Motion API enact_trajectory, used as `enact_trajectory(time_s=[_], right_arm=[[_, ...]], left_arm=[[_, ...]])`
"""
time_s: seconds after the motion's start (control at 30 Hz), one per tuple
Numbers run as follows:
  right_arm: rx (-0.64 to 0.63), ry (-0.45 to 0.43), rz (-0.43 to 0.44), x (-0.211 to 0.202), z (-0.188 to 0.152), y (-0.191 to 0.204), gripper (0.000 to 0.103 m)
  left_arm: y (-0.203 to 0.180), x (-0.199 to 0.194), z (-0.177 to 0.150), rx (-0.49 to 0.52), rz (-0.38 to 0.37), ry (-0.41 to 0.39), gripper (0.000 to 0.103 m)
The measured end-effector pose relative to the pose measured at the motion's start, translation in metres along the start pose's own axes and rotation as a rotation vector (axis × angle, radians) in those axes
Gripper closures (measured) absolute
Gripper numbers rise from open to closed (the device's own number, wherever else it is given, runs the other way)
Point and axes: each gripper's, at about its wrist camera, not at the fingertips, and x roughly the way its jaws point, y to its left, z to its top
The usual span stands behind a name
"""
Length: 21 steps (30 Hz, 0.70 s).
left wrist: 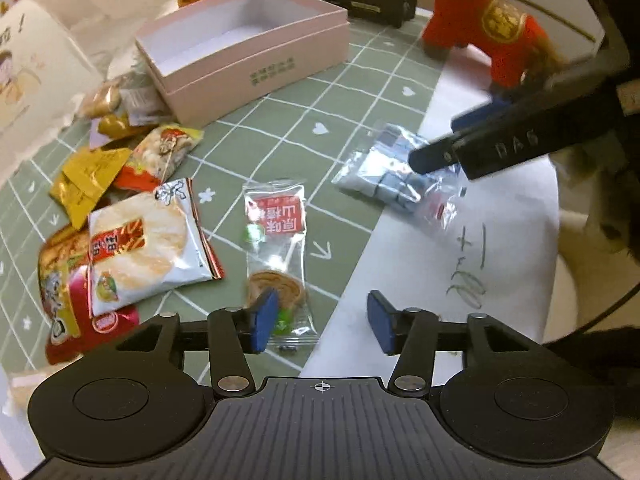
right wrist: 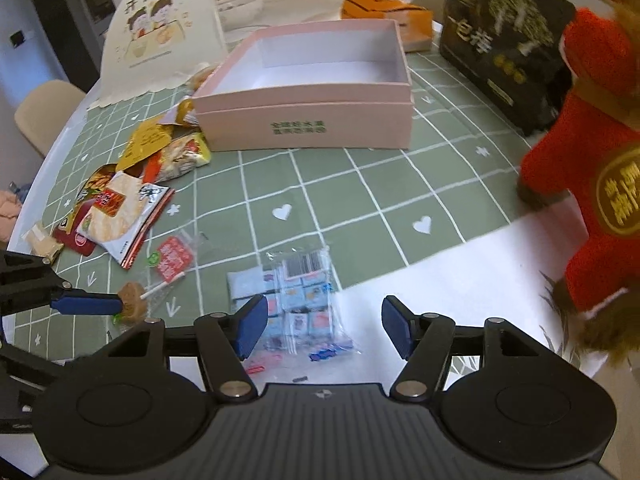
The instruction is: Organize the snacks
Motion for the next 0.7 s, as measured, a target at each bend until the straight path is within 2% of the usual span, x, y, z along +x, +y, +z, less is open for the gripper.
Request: enact_trajectory(time_s=[0.1, 0.2, 0.33, 0.4, 0.47, 0.57, 0.7], right_arm=[[-0.002, 0.006, -0.004, 0.001, -0.004, -0.001, 0.039], [-0.005, 0.009, 0.004, 0.001, -0.006, 0.000, 0.039], [-0.033, 0.017, 0.026, 0.003, -0.006, 0.009, 0.038], [-0.065, 0.017, 0.026, 0.005, -0.004, 0.016, 0.035], [-0.084, 0.013, 0.021, 0.009, 0.000, 0.022, 0.035], [-0.071, 0.023, 0.035, 0.020, 0.008, 0.025, 0.035], [-0.083, 0.044, 0.023, 0.031, 0.014, 0.031, 0.032]], left_arm=[[0.006, -0.006, 0.001, -0.039, 0.045, -0.028, 0.052], [0.015, -0.002, 0.002, -0.074, 0.076, 0.000, 0.052], [0.022, 0.011, 0.003, -0.115, 0.025, 0.041, 0.051], [0.023, 0.014, 0.006, -0.121, 0.021, 0.020, 0.052], [0.027, 0.015, 0.009, -0.138, 0.015, 0.001, 0.058], [0.030, 0.011, 0.011, -0.164, -0.011, -0.006, 0.060], [0.030, -0.009, 0.014, -0.139, -0.006, -0.044, 0.061]])
